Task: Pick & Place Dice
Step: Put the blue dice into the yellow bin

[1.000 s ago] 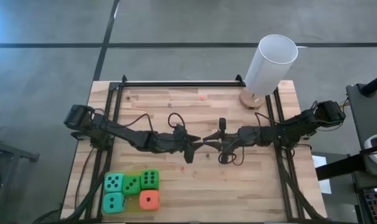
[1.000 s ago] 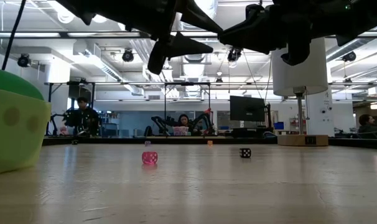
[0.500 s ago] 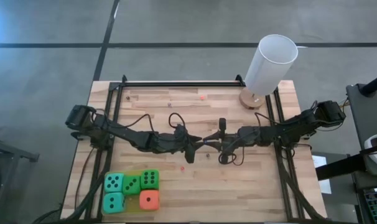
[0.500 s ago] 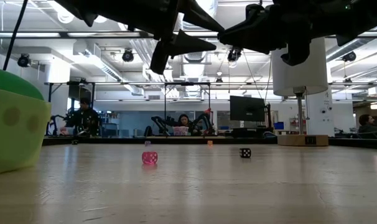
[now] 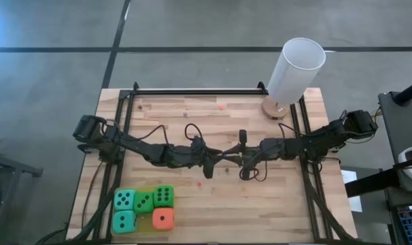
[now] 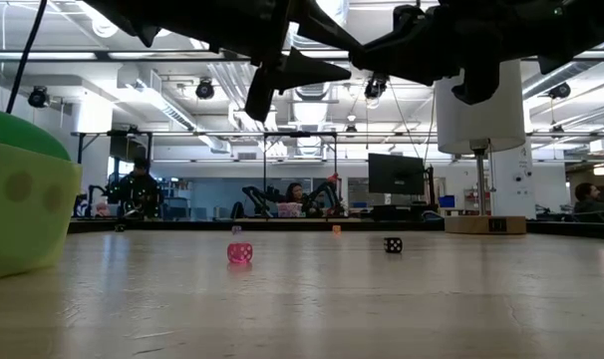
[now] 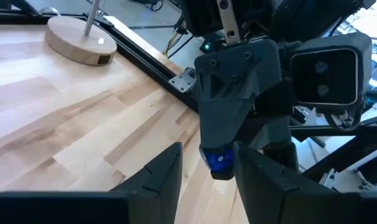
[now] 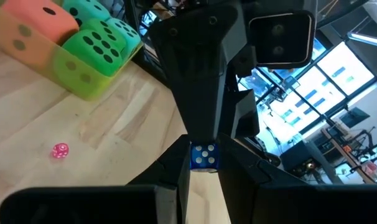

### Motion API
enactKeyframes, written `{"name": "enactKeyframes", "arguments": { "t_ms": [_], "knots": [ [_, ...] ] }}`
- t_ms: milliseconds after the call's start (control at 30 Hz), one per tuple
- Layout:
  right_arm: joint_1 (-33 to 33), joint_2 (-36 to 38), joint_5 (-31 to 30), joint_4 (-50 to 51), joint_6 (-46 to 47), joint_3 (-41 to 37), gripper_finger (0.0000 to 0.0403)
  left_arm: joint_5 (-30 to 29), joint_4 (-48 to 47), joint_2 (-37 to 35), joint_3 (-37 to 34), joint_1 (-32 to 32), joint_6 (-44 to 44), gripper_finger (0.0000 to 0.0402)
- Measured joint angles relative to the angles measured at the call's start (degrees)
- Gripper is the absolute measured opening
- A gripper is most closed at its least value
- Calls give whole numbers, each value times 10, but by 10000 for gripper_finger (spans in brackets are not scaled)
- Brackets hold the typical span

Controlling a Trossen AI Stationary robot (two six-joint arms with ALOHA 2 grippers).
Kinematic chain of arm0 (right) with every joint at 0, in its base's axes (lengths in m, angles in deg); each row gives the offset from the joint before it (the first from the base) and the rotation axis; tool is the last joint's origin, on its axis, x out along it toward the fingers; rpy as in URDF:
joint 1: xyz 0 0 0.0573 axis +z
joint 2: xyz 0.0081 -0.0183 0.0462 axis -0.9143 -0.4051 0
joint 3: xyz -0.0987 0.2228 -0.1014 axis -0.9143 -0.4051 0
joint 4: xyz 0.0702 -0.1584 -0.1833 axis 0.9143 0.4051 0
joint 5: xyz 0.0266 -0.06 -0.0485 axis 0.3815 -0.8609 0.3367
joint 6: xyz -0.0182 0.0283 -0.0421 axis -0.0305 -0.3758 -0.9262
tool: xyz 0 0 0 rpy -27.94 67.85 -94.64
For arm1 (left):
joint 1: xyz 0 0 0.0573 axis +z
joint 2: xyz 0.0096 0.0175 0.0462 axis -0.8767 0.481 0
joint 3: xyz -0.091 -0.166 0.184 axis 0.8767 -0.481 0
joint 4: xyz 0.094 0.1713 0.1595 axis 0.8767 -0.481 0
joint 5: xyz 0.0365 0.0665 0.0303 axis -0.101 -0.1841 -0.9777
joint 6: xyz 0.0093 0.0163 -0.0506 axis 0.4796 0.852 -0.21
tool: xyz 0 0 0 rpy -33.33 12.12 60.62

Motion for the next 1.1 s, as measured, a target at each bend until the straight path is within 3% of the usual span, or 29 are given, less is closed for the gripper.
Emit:
{"name": "enactKeyframes", "arguments": {
  "t_ms": [1100],
  "knots": [
    [0,0,2,1,0,5,66,-1,21,0,-1,-3,-22,134]
  ]
}}
